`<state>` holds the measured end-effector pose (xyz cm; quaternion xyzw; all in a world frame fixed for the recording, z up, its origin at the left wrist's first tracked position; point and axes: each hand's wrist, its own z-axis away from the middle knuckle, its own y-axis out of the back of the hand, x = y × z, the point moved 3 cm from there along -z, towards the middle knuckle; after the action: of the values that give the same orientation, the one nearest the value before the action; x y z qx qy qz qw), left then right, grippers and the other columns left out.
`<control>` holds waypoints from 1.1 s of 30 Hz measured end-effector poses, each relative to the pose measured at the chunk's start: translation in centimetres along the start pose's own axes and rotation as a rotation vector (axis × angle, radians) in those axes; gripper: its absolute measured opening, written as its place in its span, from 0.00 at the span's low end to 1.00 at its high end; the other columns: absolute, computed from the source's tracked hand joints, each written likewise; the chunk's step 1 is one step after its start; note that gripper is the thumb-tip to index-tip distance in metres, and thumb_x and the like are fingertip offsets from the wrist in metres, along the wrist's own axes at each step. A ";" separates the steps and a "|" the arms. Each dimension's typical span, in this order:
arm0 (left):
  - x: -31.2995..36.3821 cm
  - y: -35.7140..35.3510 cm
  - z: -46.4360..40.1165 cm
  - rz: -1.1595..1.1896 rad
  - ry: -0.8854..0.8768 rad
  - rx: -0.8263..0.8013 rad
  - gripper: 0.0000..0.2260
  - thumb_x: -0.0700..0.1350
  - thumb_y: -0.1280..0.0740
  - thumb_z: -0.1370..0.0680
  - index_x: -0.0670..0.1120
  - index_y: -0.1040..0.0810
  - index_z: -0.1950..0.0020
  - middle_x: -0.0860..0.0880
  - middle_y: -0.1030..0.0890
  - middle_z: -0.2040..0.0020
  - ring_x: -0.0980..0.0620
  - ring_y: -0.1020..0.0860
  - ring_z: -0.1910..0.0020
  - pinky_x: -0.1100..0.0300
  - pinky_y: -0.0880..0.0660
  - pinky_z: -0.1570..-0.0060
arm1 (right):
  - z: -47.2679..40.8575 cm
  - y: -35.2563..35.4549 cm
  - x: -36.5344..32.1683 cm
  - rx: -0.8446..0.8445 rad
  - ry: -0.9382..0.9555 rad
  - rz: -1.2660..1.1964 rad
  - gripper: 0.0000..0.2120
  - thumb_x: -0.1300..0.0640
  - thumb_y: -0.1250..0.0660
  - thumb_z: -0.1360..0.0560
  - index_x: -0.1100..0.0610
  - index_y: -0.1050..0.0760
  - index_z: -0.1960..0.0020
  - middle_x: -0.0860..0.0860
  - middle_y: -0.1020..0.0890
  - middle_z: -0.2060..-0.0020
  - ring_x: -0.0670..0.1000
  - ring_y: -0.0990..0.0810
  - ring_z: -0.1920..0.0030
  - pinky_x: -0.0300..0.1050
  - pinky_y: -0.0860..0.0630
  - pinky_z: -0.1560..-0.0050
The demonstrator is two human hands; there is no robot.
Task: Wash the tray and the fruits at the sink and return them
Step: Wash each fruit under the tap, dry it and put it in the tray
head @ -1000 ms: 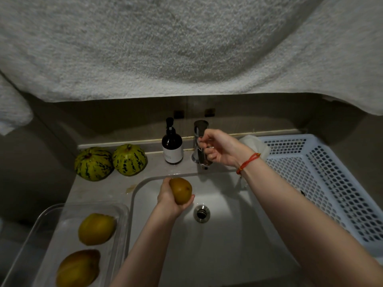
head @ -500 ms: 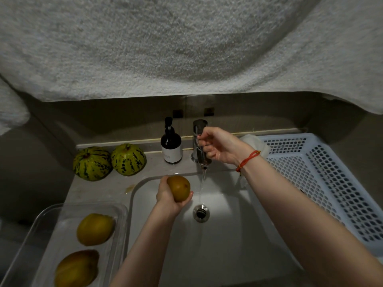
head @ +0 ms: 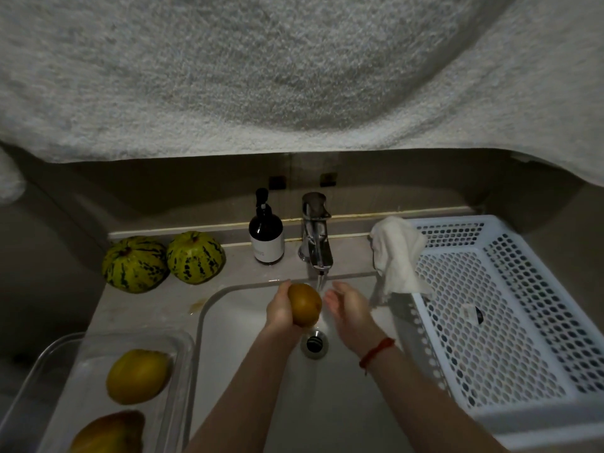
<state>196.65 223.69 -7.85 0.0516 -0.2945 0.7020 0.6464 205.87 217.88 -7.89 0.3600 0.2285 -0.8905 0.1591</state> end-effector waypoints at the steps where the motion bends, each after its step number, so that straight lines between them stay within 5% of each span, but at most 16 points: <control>1: -0.4 -0.4 -0.2 -0.056 -0.049 -0.027 0.12 0.50 0.36 0.23 0.43 0.29 0.46 0.38 0.26 0.47 0.40 0.24 0.49 0.45 0.25 0.50 | 0.0 -0.9 0.8 -0.040 -0.010 0.080 0.09 0.60 0.40 0.22 0.57 0.29 0.61 0.57 0.28 0.63 0.52 0.27 0.62 0.44 0.27 0.56; 4: -0.9 -1.1 -1.0 -0.172 -0.211 -0.030 0.09 0.48 0.38 0.21 0.42 0.24 0.49 0.37 0.23 0.47 0.39 0.24 0.45 0.45 0.25 0.42 | -0.1 -2.7 1.7 0.007 0.052 0.319 0.09 0.51 0.32 0.25 0.57 0.23 0.52 0.59 0.20 0.52 0.58 0.21 0.49 0.56 0.24 0.42; 10: -0.3 -1.5 -1.4 -0.413 -0.587 -0.069 0.12 0.43 0.46 0.17 0.42 0.25 0.53 0.43 0.23 0.58 0.46 0.24 0.55 0.59 0.26 0.60 | -1.4 -3.2 0.5 0.037 0.168 0.526 0.08 0.55 0.36 0.24 0.50 0.29 0.61 0.51 0.21 0.59 0.56 0.21 0.50 0.55 0.24 0.43; 14: 0.6 -1.9 -1.4 -0.700 -0.781 -0.102 0.11 0.37 0.41 0.20 0.43 0.26 0.61 0.47 0.25 0.63 0.55 0.27 0.63 0.68 0.31 0.63 | -1.5 -2.7 0.7 0.053 0.242 0.598 0.12 0.55 0.44 0.20 0.61 0.25 0.48 0.58 0.20 0.53 0.59 0.21 0.51 0.51 0.23 0.48; 17: 1.3 -3.1 -1.5 -0.680 -0.618 -0.161 0.10 0.35 0.40 0.21 0.41 0.24 0.62 0.43 0.24 0.64 0.48 0.25 0.62 0.62 0.29 0.60 | -0.5 -1.9 0.5 0.165 0.502 0.621 0.17 0.57 0.46 0.18 0.67 0.25 0.55 0.61 0.20 0.62 0.58 0.21 0.60 0.47 0.26 0.62; 19: 1.4 -4.0 -1.7 -0.682 -0.432 -0.163 0.09 0.40 0.39 0.21 0.43 0.24 0.60 0.44 0.23 0.63 0.49 0.24 0.62 0.62 0.28 0.61 | 0.1 -1.1 0.4 0.119 0.595 0.620 0.15 0.56 0.45 0.19 0.64 0.25 0.55 0.58 0.21 0.65 0.58 0.22 0.62 0.50 0.25 0.62; 22: 1.2 -5.1 -1.5 -0.729 -0.312 -0.198 0.08 0.43 0.40 0.20 0.46 0.26 0.58 0.48 0.25 0.60 0.52 0.26 0.61 0.61 0.30 0.61 | 0.4 0.2 0.9 0.030 0.576 0.617 0.14 0.48 0.46 0.19 0.55 0.27 0.46 0.55 0.21 0.58 0.54 0.22 0.58 0.47 0.24 0.58; 27: 0.4 -5.7 -0.9 -0.621 -0.295 -0.208 0.07 0.43 0.42 0.19 0.44 0.26 0.54 0.45 0.23 0.56 0.48 0.24 0.54 0.57 0.28 0.53 | 0.3 0.8 1.1 0.034 0.591 0.454 0.09 0.57 0.44 0.19 0.48 0.30 0.41 0.45 0.23 0.52 0.41 0.24 0.52 0.31 0.27 0.61; 30: -0.5 -4.7 -0.8 -0.440 -0.209 -0.162 0.12 0.45 0.42 0.19 0.40 0.28 0.41 0.38 0.25 0.44 0.38 0.26 0.40 0.48 0.28 0.43 | -0.8 0.3 0.6 0.066 0.473 0.383 0.08 0.60 0.34 0.24 0.51 0.24 0.46 0.50 0.21 0.52 0.49 0.23 0.51 0.41 0.24 0.53; 33: -0.9 -3.3 -0.7 -0.301 -0.124 -0.226 0.15 0.50 0.43 0.18 0.45 0.29 0.36 0.38 0.25 0.40 0.40 0.24 0.46 0.48 0.23 0.57 | -1.8 -0.8 0.1 0.101 0.419 0.398 0.02 0.62 0.32 0.26 0.57 0.21 0.54 0.55 0.20 0.57 0.55 0.21 0.53 0.47 0.24 0.50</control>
<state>200.13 223.21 -7.66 0.0654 -0.3999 0.5553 0.7263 206.45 219.52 -8.83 0.5810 0.1366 -0.7585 0.2617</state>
